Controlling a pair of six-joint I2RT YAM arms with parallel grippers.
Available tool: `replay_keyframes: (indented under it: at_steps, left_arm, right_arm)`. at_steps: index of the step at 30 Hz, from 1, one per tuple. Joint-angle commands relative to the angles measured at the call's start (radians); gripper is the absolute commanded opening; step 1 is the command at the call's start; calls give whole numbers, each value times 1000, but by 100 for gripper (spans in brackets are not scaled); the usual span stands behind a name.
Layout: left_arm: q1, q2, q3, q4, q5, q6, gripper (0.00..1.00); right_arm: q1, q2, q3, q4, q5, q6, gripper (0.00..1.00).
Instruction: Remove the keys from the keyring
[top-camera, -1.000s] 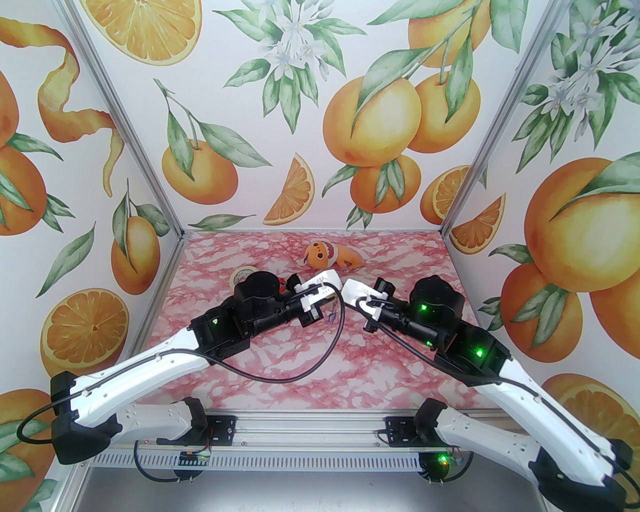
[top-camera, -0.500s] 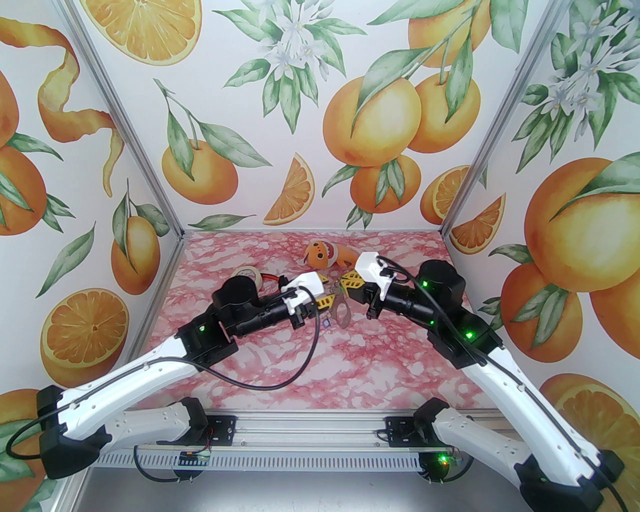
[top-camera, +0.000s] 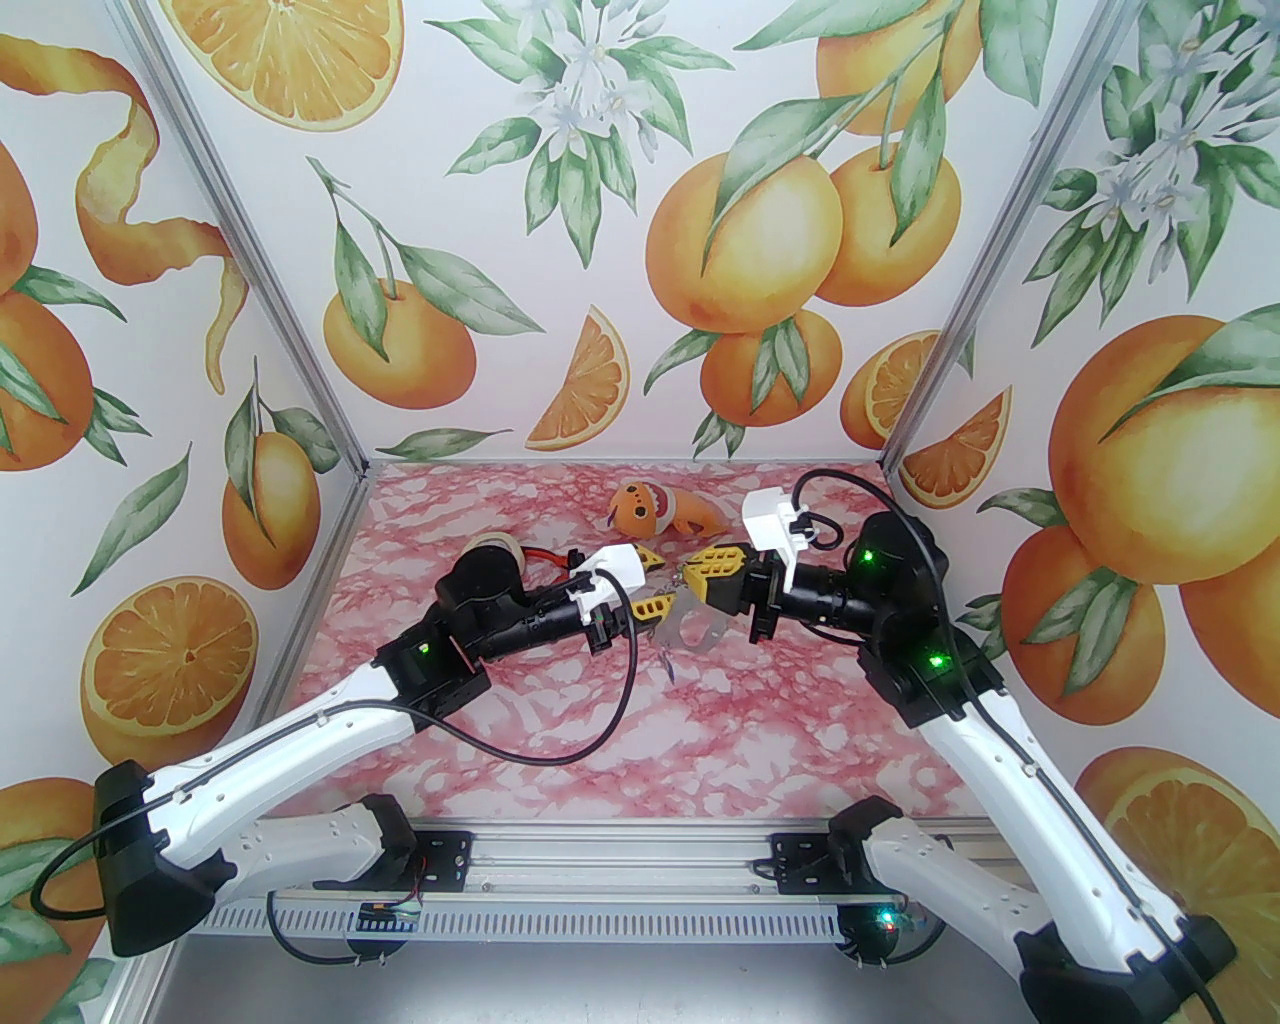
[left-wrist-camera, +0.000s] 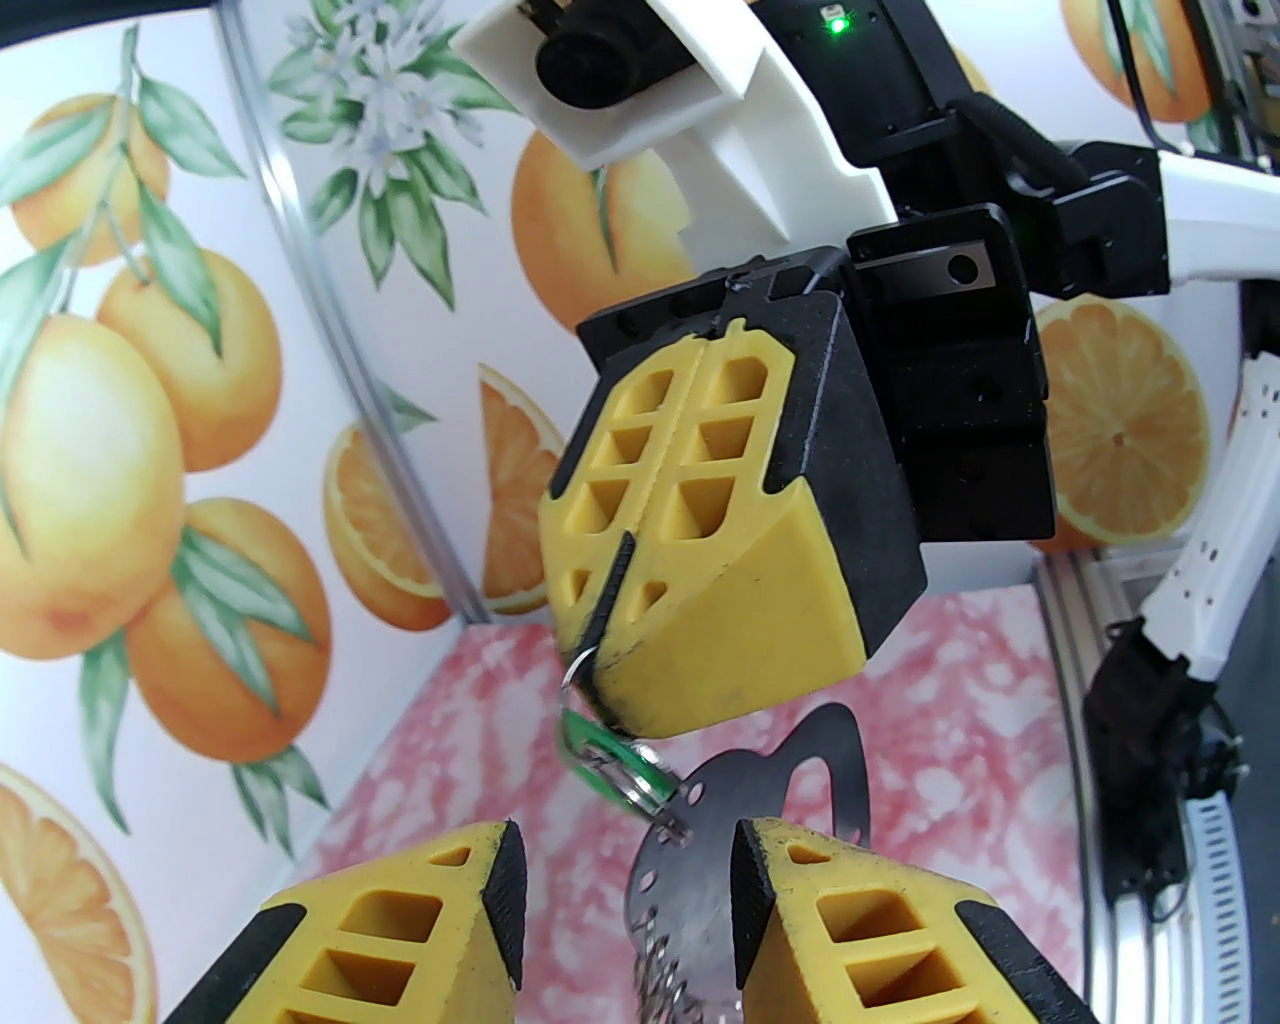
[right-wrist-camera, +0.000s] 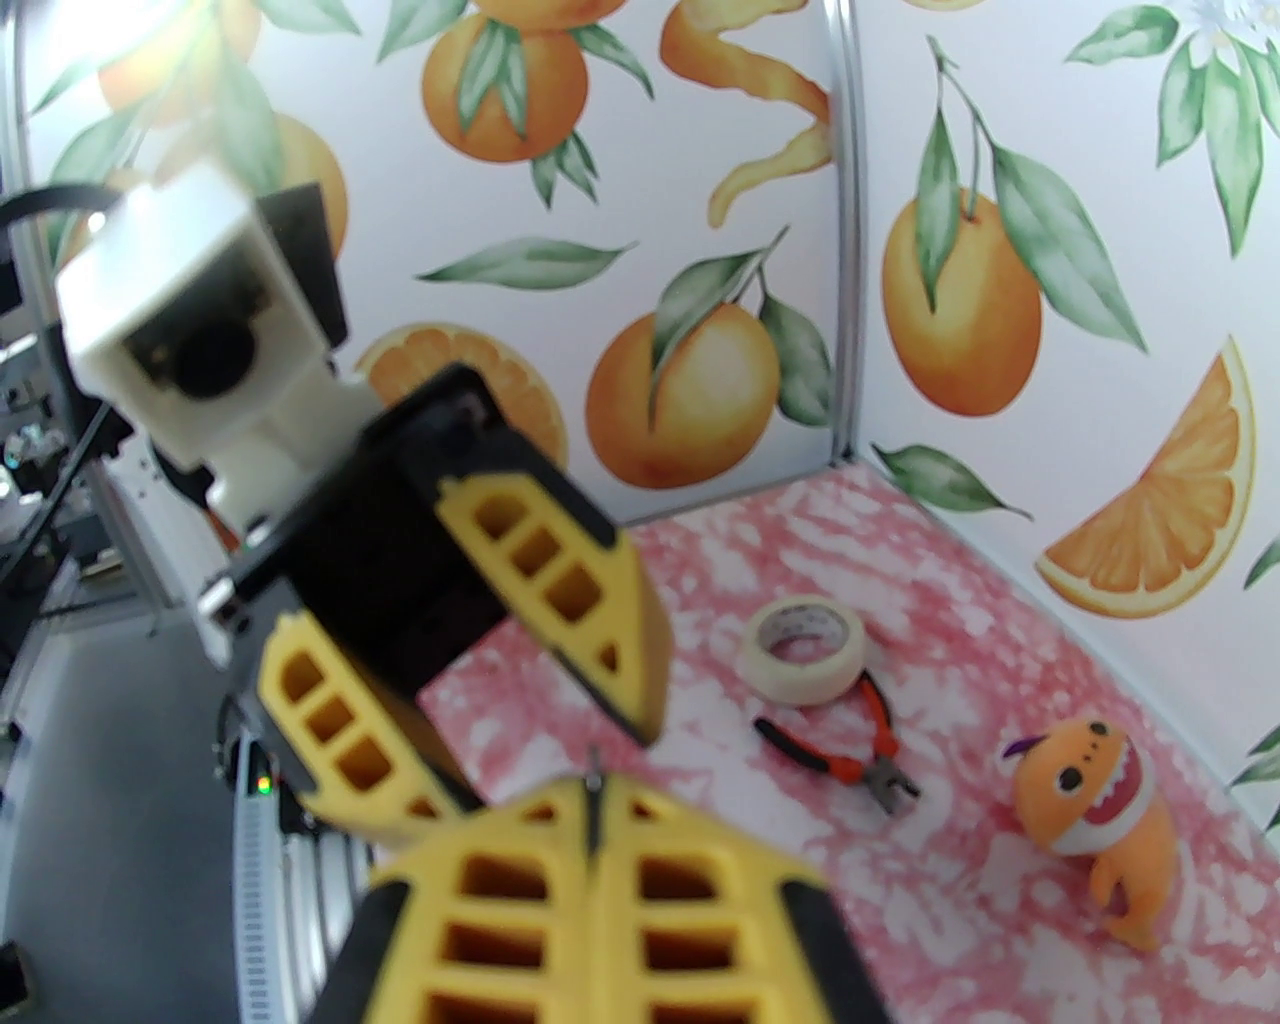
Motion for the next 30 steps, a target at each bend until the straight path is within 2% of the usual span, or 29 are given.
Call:
replay_keyframes:
  at_steps: [1, 5, 10, 19, 30]
  left_arm:
    - [-2, 8, 41, 26, -19, -56, 36]
    - [-1, 19, 47, 28, -39, -56, 31]
    - [-1, 23, 7, 90, 42, -28, 27]
    - [-1, 44, -10, 135, 67, 24, 25]
    - [0, 41, -63, 191, 66, 70, 21]
  right_arm:
    - [-4, -20, -9, 57, -25, 17, 0]
    - [-5, -33, -26, 76, -16, 25, 0]
    - [-4, -40, -50, 151, -9, 78, 0]
    - [-4, -47, -81, 249, -22, 166, 0]
    - [-4, -66, -91, 273, -21, 197, 0]
